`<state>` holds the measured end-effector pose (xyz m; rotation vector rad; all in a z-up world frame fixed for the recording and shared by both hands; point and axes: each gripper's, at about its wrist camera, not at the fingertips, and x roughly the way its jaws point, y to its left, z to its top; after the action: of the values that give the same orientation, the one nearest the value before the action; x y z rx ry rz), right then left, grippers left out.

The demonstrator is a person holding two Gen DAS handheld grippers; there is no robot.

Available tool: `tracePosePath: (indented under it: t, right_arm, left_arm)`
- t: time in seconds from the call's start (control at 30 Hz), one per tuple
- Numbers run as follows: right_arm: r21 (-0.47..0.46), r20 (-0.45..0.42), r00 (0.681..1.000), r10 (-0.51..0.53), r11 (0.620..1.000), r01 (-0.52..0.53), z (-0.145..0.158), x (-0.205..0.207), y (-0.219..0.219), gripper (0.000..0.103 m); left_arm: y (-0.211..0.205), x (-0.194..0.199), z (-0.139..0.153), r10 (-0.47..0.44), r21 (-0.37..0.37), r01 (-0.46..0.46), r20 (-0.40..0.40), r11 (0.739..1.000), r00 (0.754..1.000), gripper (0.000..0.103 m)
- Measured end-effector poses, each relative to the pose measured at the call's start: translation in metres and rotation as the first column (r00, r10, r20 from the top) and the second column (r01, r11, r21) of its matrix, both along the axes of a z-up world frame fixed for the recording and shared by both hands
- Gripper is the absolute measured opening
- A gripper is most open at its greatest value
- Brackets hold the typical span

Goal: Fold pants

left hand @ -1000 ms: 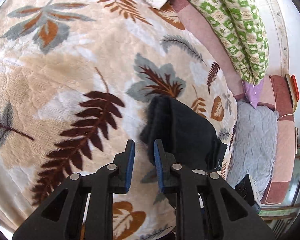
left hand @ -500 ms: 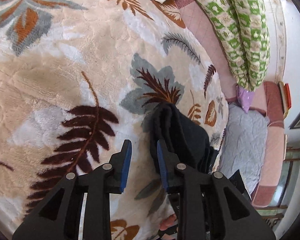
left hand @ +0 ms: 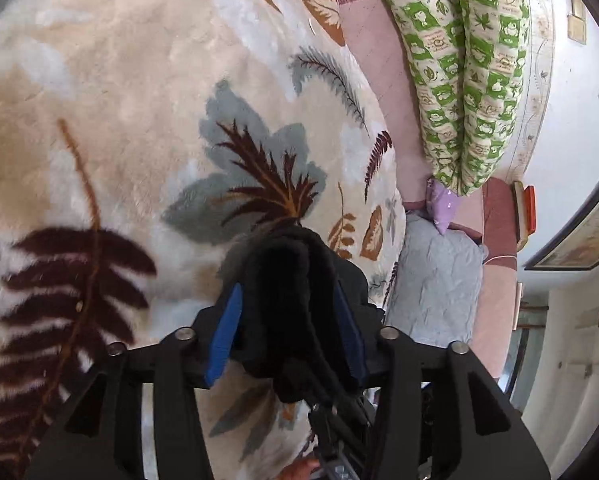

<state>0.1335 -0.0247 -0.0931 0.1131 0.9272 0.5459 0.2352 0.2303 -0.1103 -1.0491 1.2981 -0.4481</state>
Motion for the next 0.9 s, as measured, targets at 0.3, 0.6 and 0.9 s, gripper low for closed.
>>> tracePosePath:
  t: [0.3, 0.6, 0.9]
  right_arm:
    - [0.022, -0.038, 0.998, 0.055, 0.998, -0.054, -0.010, -0.002, 0.011, 0.025]
    - [-0.003, -0.011, 0.999, 0.030, 1.000, -0.030, -0.007, -0.007, 0.009, 0.043]
    - [-0.109, 0.119, 0.993, -0.028, 0.993, 0.041, 0.005, -0.014, 0.022, 0.066]
  left_arm:
    - [-0.006, 0.013, -0.012, -0.087, -0.040, 0.086, -0.010, 0.995, 0.996, 0.053]
    - [-0.038, 0.018, 0.013, -0.189, 0.005, 0.189, 0.032, 0.982, 0.981, 0.031]
    - [-0.049, 0.015, 0.020, -0.182, 0.046, 0.185, -0.064, 0.982, 0.981, 0.016]
